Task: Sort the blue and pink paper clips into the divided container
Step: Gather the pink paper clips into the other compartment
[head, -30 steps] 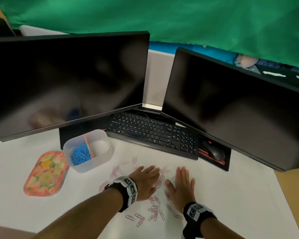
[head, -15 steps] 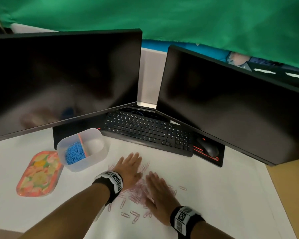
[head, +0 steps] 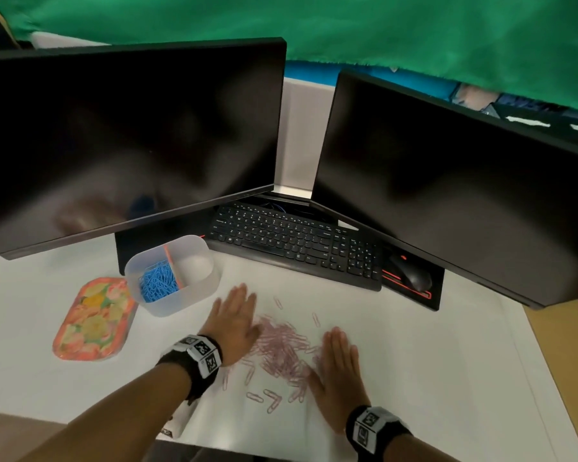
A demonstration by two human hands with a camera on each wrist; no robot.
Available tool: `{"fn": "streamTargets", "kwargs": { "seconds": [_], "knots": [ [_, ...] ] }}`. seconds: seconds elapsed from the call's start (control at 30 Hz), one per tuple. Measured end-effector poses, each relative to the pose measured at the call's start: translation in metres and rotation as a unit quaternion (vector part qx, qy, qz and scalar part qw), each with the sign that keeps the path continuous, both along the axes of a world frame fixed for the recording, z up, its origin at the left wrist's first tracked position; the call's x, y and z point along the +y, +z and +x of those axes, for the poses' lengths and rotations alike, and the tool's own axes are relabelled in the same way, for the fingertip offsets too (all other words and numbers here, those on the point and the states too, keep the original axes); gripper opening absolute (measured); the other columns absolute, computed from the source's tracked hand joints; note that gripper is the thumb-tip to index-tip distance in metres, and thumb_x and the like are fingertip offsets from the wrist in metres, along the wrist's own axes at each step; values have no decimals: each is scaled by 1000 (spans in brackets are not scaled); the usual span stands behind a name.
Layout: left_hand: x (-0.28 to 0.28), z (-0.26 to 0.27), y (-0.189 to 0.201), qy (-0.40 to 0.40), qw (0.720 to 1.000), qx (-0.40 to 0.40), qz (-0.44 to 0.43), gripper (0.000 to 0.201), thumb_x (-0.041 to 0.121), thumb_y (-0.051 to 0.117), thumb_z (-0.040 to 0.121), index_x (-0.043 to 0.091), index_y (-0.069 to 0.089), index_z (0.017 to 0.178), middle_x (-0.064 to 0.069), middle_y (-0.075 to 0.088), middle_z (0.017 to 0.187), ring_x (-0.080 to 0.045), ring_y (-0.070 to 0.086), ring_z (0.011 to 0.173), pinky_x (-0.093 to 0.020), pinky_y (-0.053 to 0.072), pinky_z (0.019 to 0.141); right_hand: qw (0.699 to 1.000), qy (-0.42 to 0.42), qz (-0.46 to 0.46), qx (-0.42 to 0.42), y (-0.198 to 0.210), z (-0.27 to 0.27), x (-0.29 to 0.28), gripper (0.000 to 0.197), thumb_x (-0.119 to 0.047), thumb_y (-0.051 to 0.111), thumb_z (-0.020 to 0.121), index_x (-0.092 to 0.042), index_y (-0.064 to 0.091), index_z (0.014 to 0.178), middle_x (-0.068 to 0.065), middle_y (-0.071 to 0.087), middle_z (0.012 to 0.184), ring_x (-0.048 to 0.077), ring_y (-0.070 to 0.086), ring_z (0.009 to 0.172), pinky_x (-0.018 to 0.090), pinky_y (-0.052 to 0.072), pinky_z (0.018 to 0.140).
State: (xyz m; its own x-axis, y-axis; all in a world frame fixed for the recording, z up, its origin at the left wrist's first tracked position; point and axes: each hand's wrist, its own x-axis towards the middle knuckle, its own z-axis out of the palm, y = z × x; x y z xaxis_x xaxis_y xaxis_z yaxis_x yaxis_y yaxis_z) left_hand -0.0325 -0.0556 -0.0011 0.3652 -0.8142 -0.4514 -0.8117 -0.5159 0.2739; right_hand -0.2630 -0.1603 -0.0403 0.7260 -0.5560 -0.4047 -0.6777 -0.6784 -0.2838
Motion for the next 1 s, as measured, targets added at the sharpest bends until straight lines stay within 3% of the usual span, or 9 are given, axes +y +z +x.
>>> {"fn": "streamTargets", "kwargs": {
  "seconds": [0.1,0.17,0.37,0.5,0.63,0.77,0.8,0.9,1.0],
  "knots": [
    [7,11,-6,54,998,1,26,74,52,26,96,13,-4,152,-14,-16,159,-28,-14,147,-48,0,119,999,47,15,-18,4,22,16,92,-73,-11,77,-10,-21,144,4,-28,151,22,-27,142,30,-22,110],
    [8,4,-10,27,999,-4,26,77,55,26,95,15,-6,152,-12,-20,158,-28,-17,146,-49,-3,118,996,72,39,-39,9,28,20,99,-77,-16,70,-13,-23,145,1,-34,149,19,-29,142,30,-22,111],
    [19,-32,-5,-153,988,11,6,76,62,17,94,21,-12,151,1,-29,151,-22,-20,146,-40,-11,117,997,53,40,-43,21,-5,4,98,-79,-2,73,-16,-27,144,0,-36,150,13,-32,140,32,-12,119],
    [52,-15,7,-81,996,28,-11,98,65,43,85,25,-21,148,2,-35,147,-19,-27,142,-40,-10,118,999,42,16,8,15,-58,-8,117,-92,16,64,-19,-38,137,-2,-46,144,12,-35,138,37,-9,119],
    [98,18,6,-58,993,1,98,145,92,50,47,22,-38,139,-5,-45,144,-25,-36,137,-46,-18,112,997,21,20,69,2,-82,-4,134,-96,34,58,-6,-2,150,7,-8,160,18,-7,148,38,2,113],
    [111,18,-8,-42,995,13,90,146,98,41,48,15,-37,139,-7,-50,141,-20,-48,131,-39,-34,103,998,30,19,42,-8,-58,11,136,-97,35,55,-3,10,150,10,1,160,22,-4,148,47,5,113],
    [108,12,-11,-36,998,4,48,144,100,37,50,12,-27,144,-10,-42,147,-16,-44,133,-39,-32,103,998,33,9,49,-9,-49,15,134,-97,35,57,1,17,147,13,5,159,24,-3,148,49,5,112],
    [91,-5,-18,-46,996,-10,82,131,100,30,56,5,31,147,-22,26,154,-25,4,145,-45,-4,110,998,43,-18,52,-9,-23,23,129,-96,33,61,5,33,142,20,20,155,29,5,146,53,7,111],
    [67,-22,-31,-59,996,15,64,122,96,30,63,2,44,139,-21,41,146,-31,26,138,-52,7,108,998,50,-29,40,-10,-1,27,126,-95,33,63,5,38,140,23,29,151,30,10,144,54,8,110]
  ]
}}
